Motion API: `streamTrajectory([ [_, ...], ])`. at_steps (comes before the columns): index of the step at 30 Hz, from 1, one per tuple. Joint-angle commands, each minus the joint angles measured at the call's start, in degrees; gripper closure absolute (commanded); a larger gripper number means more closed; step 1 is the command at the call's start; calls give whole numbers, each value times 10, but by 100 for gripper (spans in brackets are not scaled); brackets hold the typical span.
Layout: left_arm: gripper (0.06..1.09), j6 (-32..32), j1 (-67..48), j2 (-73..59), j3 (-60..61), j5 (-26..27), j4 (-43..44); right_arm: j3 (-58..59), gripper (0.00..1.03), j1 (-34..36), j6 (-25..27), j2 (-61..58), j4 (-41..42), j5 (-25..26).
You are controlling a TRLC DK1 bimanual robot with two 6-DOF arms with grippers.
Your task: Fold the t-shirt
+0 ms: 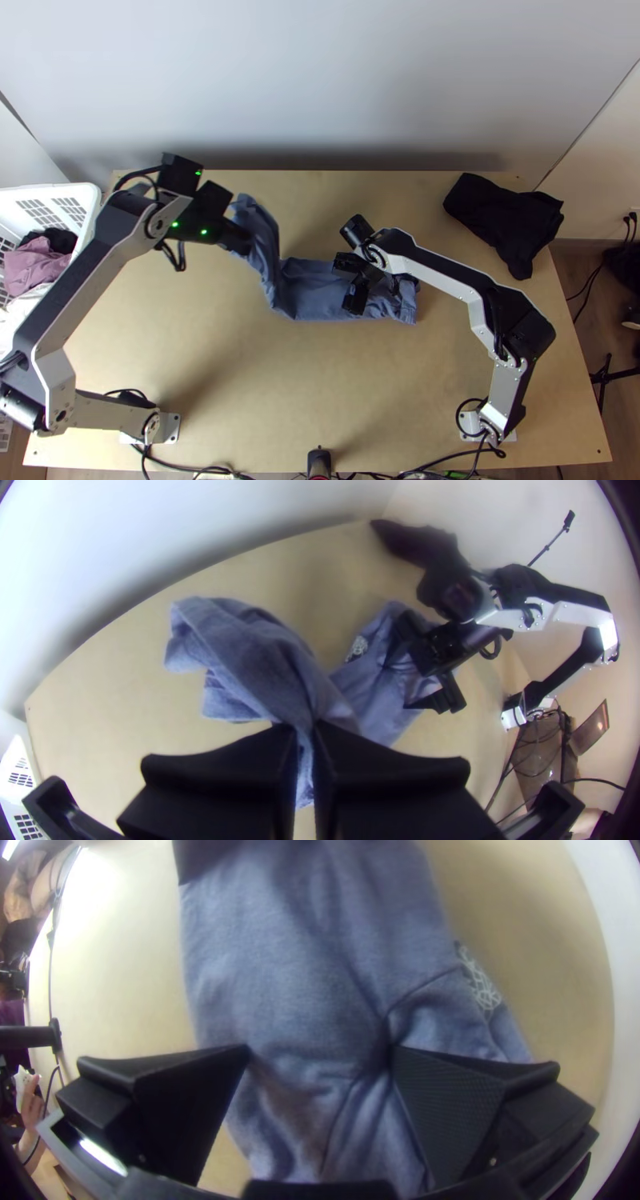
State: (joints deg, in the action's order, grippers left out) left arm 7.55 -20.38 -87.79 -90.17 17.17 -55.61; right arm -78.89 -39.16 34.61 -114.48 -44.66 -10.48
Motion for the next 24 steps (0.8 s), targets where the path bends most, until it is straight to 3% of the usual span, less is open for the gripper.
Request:
streamTrajectory([
  [1, 105, -18, -52, -27, -49, 1, 11, 0, 5, 3, -1, 11, -1, 1],
  [10, 105, -23, -110, -47, -69, 1, 17, -7, 5, 27, 0, 42, -11, 2],
  [24, 105, -28, -164, -64, -98, 6, 27, -39, 5, 131, 3, 191, -107, 0],
])
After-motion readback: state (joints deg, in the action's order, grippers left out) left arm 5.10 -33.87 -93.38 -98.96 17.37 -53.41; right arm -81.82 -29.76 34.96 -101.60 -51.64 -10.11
